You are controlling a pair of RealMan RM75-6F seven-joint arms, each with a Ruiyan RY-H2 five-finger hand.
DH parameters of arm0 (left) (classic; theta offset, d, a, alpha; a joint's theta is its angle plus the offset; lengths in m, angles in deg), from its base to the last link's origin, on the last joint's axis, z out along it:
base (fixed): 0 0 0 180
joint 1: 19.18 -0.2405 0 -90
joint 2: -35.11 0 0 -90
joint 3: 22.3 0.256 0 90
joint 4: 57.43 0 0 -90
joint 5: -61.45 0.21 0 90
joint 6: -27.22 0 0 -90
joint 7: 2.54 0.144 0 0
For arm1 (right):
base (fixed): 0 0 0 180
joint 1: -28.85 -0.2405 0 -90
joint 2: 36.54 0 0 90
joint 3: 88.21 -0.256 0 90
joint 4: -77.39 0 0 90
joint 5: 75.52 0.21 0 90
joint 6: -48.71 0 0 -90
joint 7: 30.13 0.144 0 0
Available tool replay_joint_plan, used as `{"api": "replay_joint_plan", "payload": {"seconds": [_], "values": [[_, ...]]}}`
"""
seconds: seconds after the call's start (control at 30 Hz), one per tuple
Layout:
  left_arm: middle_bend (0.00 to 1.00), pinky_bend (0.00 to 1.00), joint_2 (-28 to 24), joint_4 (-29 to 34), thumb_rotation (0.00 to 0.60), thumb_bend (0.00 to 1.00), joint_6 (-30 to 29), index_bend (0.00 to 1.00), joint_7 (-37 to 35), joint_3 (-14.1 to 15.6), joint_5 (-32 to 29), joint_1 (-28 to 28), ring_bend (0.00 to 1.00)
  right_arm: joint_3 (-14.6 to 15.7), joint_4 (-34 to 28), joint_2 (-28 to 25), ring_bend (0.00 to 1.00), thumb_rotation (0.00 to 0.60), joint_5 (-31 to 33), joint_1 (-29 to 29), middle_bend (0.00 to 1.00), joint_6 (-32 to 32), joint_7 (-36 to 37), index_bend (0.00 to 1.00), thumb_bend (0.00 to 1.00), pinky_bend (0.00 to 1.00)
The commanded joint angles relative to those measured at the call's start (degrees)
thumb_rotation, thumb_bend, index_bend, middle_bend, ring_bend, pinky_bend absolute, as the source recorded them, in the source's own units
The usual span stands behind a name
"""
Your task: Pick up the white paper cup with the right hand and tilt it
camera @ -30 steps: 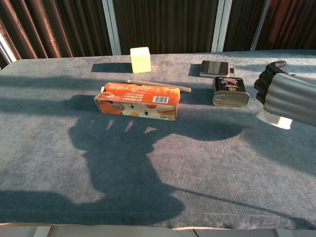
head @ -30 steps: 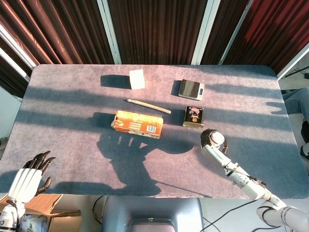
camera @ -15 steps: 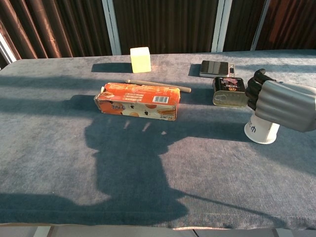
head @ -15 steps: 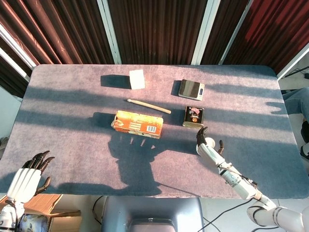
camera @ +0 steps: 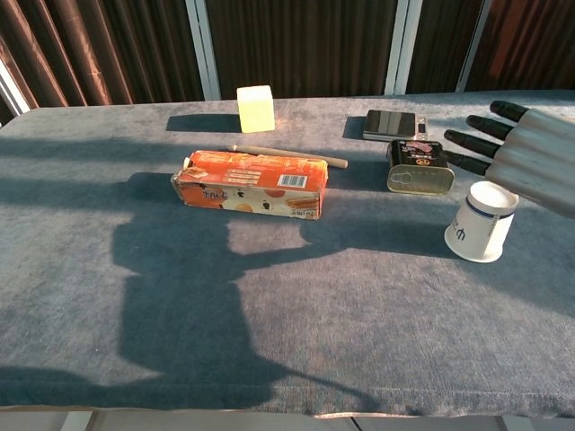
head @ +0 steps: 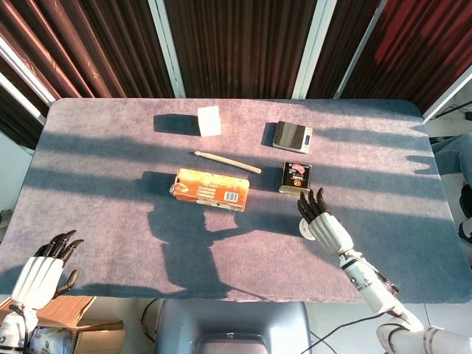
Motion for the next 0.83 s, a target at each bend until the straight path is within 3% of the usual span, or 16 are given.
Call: {"api": "replay_joint_plan", "payload": {"seconds": [0.03, 0.17, 0.27, 0.37, 0.53, 0.83], "values": [[0.09, 0.29, 0.1, -0.1, 0.6, 0.4, -0.2, 0.21, 0.0, -0.1, 0.0, 0.0, 0.1, -1.8, -22.3, -15.2, 0.13, 0.6, 4.8, 6.3, 0.15, -3.4, 34.4, 0.16, 0.35, 0.27], [0.09, 0.29, 0.3, -0.2, 0.6, 0.41, -0.2, 0.21, 0.3, -0.2, -0.3, 0.0, 0.1, -1.4, -15.6, -14.9, 0.13, 0.6, -1.3, 10.6, 0.15, -14.3, 50.6, 0.13, 0.35, 0.27], [0.09, 0.29, 0.5, -0.2, 0.6, 0.4, -0.4, 0.21, 0.6, -0.3, -0.1, -0.1, 0.1, -1.2, -9.1, -11.8, 0.12, 0.6, -1.6, 13.6, 0.15, -20.3, 59.3, 0.11, 0.35, 0.26], [0.09, 0.29, 0.7, -0.5, 0.6, 0.4, -0.7, 0.21, 0.9, -0.3, 0.2, -0.1, 0.1, -1.0, -4.1, -9.3, 0.12, 0.6, -0.1, 15.4, 0.14, -22.5, 66.3, 0.1, 0.35, 0.26], [0.09, 0.29, 1.2, -1.0, 0.6, 0.4, -0.7, 0.21, 1.0, -0.5, 0.2, 0.0, 0.1, -1.1, -1.9, -8.7, 0.1, 0.6, 2.5, 16.1, 0.12, -20.9, 70.9, 0.07, 0.35, 0.23], [0.09, 0.29, 1.2, -1.1, 0.6, 0.4, -0.8, 0.21, 0.8, -0.4, 0.4, 0.1, 0.1, 0.0, -2.7, -9.3, 0.1, 0.6, 1.2, 16.0, 0.12, -20.3, 71.5, 0.07, 0.35, 0.23]]}}
